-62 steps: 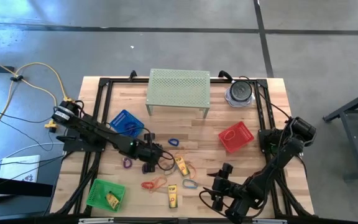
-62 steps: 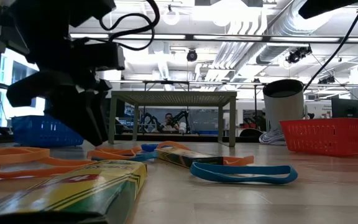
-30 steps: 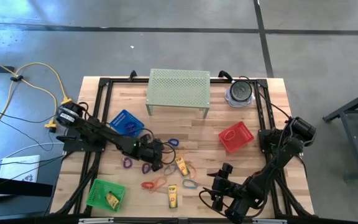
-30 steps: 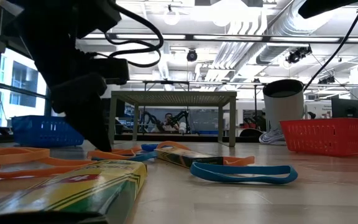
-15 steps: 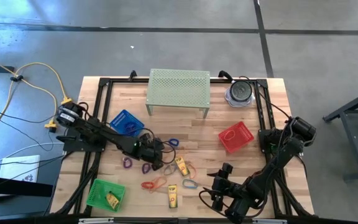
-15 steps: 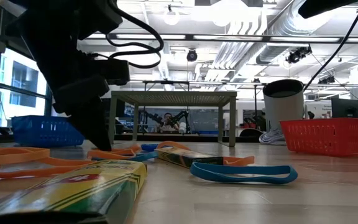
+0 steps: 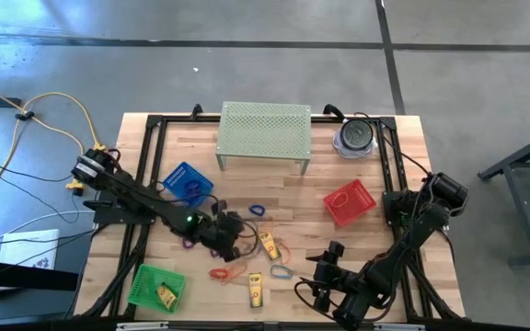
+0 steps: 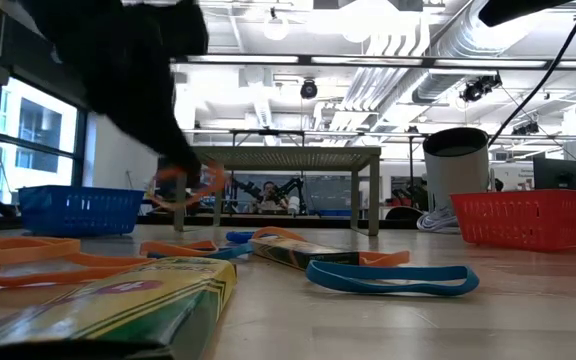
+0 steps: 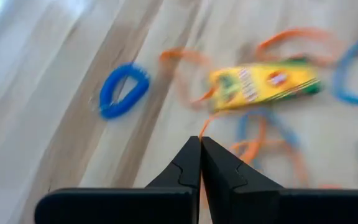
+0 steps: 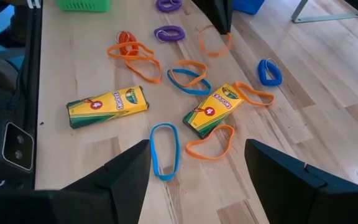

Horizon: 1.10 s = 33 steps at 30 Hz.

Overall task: Pick & Place Office Desk Supplies
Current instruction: Put the orange rubber band into the red bin

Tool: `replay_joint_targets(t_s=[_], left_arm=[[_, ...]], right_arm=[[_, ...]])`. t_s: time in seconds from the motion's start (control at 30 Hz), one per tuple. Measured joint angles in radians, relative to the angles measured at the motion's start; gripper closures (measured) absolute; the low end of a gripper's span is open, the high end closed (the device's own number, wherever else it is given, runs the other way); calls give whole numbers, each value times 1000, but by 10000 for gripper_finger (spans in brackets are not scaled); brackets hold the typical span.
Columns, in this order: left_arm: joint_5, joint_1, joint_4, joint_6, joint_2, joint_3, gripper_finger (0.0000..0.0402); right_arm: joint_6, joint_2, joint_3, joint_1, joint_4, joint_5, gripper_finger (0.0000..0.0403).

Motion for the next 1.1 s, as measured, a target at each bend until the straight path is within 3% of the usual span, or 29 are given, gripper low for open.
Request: replay_joint_targets(t_s=[0.4,0.63,0.93,1.1], left_arm=[[-26,-102,403,355,4,8,401],[-130,-101,421,398,5,8,401],[-131,-100,417,424,5,8,401],[-157,-100,411,425,5,8,401]], right_arm=[[0,0,0,-86,71,3,154],[-83,0,0,-169,213,-20,154],[-52,0,0,-263,294,-27,154],[-49,0,0,-287,347,-85,154]])
